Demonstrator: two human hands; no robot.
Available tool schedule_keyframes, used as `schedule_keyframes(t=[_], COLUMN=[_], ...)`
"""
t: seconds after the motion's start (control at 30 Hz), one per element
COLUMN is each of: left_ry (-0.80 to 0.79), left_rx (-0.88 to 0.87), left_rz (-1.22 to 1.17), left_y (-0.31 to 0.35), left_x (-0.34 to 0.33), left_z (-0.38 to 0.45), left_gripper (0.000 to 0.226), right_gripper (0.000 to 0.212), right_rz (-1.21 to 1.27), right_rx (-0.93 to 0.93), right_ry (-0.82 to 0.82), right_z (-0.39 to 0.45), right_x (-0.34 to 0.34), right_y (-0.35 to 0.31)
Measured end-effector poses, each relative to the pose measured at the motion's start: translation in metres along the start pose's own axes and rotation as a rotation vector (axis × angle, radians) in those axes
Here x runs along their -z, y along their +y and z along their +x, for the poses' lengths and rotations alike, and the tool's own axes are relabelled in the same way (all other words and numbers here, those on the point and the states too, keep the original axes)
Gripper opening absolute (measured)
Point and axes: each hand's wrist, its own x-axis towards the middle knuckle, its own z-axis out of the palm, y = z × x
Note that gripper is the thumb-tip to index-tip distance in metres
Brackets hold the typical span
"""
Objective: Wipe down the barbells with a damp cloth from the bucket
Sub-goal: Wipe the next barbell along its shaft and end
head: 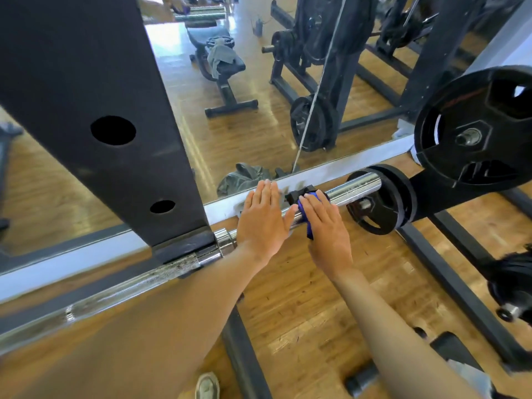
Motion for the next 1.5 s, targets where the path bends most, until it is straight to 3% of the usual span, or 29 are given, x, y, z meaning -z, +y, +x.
schedule_keyframes(t=[0.13,0.27,0.43,0.6,0.73,0.9,1.1,1.2,1.27,1.4,1.5], left_ry=[-0.044,-0.042,0.069,0.145,0.166,0.155,-0.049,-0.122,-0.044,0.161,0.206], left_rx=[0.011,0.021,0.001,-0.044,-0.021,-0.087,-0.090,-0.085,-0.091,-0.190,-0.185], left_rz=[-0.068,-0.102,0.022,0.032,0.016,-0.036,0.065,0.017,0.061,0.315,0.349], left_y=[-0.001,-0.002,0.000,0.012,0.022,0.018,-0.015,-0.014,-0.008,-0.001,0.000], left_x=[0.001,0.001,-0.002,-0.008,-0.016,-0.013,0.008,0.008,0.000,-0.017,-0.020], left_z=[0.002,0.004,-0.006,-0.022,-0.035,-0.037,-0.011,-0.008,-0.017,-0.033,-0.036], left_gripper=[0.082,0.087,0.096,0.089,0.087,0.087,0.127,0.119,0.108,0.069,0.071], right_gripper=[0.087,0.081,0.080,0.070,0.074,0.078,0.073,0.060,0.056,0.068,0.080], right_rz=[0.058,0.012,0.010,0.031,0.070,0.107,0.086,0.105,0.075,0.010,0.036], right_rx=[-0.251,0.055,-0.053,0.275,0.049,0.173,0.153,0.168,0.097,0.115,0.268], right_ry=[0.067,0.004,0.056,0.025,0.058,-0.031,-0.033,-0.042,-0.020,-0.013,-0.054], right_z=[0.006,0.002,0.016,0.019,0.020,0.020,0.022,0.034,0.042,0.027,0.014], right_x=[0.001,0.004,0.009,0.003,0.012,0.016,0.014,0.023,0.025,0.015,0.013], right_y=[0.005,-0.001,0.014,0.014,0.030,0.022,0.021,0.024,0.026,0.011,0.009])
